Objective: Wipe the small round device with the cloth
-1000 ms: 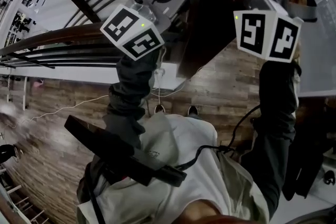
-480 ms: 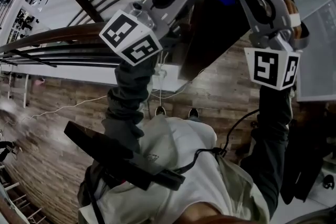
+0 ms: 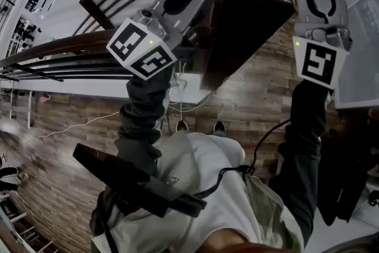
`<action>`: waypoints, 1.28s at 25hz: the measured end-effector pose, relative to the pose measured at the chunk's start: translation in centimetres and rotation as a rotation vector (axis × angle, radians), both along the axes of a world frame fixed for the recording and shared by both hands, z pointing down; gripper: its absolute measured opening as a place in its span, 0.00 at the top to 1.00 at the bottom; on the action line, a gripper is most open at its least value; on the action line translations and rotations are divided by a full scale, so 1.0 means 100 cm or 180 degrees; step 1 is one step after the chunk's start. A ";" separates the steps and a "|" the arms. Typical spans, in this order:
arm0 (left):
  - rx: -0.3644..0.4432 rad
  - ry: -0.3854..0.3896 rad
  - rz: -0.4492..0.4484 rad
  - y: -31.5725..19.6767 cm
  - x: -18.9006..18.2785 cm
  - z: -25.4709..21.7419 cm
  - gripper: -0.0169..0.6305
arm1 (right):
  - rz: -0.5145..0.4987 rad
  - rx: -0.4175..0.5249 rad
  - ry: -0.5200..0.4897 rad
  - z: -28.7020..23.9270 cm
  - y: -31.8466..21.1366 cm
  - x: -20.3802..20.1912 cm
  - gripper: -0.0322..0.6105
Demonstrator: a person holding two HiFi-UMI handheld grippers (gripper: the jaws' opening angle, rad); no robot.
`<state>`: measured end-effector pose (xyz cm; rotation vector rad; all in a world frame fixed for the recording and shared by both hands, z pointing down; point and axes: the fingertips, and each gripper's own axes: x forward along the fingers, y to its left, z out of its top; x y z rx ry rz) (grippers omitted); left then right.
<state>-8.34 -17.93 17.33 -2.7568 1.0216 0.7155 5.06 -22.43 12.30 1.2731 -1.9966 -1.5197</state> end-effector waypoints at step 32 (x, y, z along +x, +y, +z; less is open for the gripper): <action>-0.0050 0.0140 0.0035 0.010 0.014 0.011 0.98 | -0.0408 -0.0427 -0.0594 0.033 0.050 -0.008 0.86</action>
